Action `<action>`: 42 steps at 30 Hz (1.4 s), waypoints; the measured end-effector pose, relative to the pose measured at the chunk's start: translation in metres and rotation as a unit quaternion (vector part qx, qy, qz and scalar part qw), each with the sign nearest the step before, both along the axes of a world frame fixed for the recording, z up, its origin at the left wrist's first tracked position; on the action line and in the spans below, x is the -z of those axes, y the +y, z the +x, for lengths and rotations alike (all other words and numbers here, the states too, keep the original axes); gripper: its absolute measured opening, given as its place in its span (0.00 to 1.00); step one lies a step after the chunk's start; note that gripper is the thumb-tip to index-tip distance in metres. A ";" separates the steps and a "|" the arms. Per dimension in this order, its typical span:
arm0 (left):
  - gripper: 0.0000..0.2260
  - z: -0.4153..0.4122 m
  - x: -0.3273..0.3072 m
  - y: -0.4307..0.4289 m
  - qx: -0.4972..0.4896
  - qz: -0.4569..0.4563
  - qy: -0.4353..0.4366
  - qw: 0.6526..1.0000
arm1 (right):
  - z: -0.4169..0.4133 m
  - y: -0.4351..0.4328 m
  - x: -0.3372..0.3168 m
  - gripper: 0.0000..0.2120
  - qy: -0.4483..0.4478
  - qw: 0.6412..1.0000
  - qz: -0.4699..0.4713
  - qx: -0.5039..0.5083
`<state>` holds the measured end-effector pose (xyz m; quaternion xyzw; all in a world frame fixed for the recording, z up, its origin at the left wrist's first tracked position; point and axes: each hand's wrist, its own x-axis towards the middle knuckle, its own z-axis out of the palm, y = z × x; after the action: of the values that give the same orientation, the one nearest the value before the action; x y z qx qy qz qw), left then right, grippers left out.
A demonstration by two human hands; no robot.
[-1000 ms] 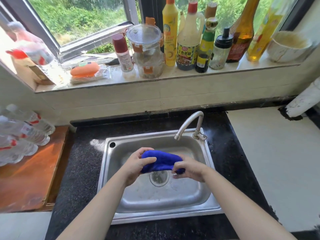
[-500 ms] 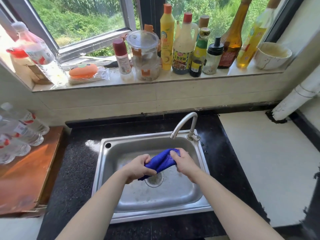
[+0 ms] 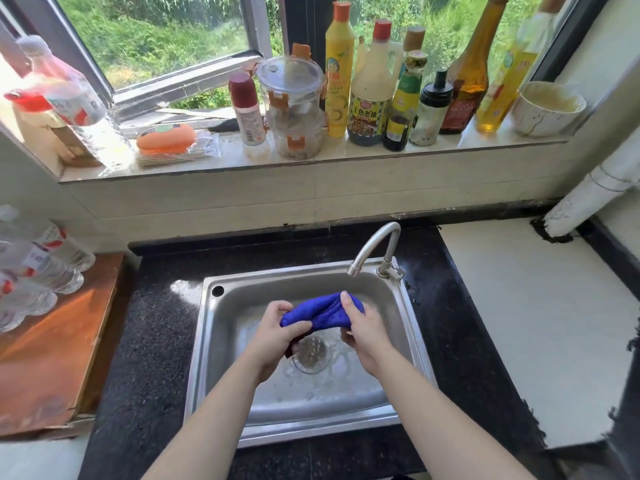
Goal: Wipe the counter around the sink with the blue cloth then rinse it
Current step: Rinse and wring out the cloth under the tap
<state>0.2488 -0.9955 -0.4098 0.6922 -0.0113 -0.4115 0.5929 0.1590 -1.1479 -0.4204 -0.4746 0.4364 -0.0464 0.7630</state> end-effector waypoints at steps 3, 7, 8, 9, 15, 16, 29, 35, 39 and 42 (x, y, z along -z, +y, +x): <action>0.16 0.001 -0.004 -0.004 -0.060 -0.059 0.060 0.995 | 0.004 0.008 -0.004 0.17 -0.058 0.997 0.047 0.037; 0.14 -0.001 -0.004 -0.008 -0.089 -0.121 0.100 0.984 | 0.018 0.009 -0.008 0.17 -0.107 0.977 0.117 0.139; 0.13 -0.002 -0.003 -0.009 -0.093 -0.126 0.097 0.983 | 0.022 0.008 -0.008 0.18 -0.110 0.973 0.128 0.160; 0.12 -0.004 -0.003 -0.010 -0.096 -0.126 0.091 0.983 | 0.025 0.006 -0.009 0.16 -0.110 0.970 0.135 0.172; 0.12 -0.007 -0.002 -0.023 -0.149 -0.120 0.056 0.980 | 0.034 0.004 -0.021 0.10 -0.133 0.950 0.177 0.222; 0.14 -0.008 -0.002 -0.027 -0.163 -0.121 0.052 0.978 | 0.035 0.005 -0.020 0.09 -0.123 0.952 0.174 0.220; 0.21 -0.020 -0.003 -0.043 -0.243 -0.164 0.102 0.951 | 0.015 -0.002 -0.017 0.11 -0.084 0.969 0.076 0.220; 0.05 -0.016 0.002 -0.037 -0.242 -0.151 0.162 0.945 | 0.003 0.007 -0.017 0.24 -0.148 0.942 0.164 0.253; 0.04 -0.020 0.004 -0.037 -0.264 -0.126 0.181 0.939 | 0.000 0.014 -0.013 0.19 -0.127 0.964 0.105 0.210; 0.04 -0.021 0.004 -0.046 -0.322 -0.129 0.199 0.917 | 0.002 0.018 -0.006 0.14 -0.092 0.979 0.055 0.175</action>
<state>0.2277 -1.0419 -0.4141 0.4800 0.2769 -0.3225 0.7674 0.1615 -1.1296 -0.4148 -0.3418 0.4424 -0.1984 0.8051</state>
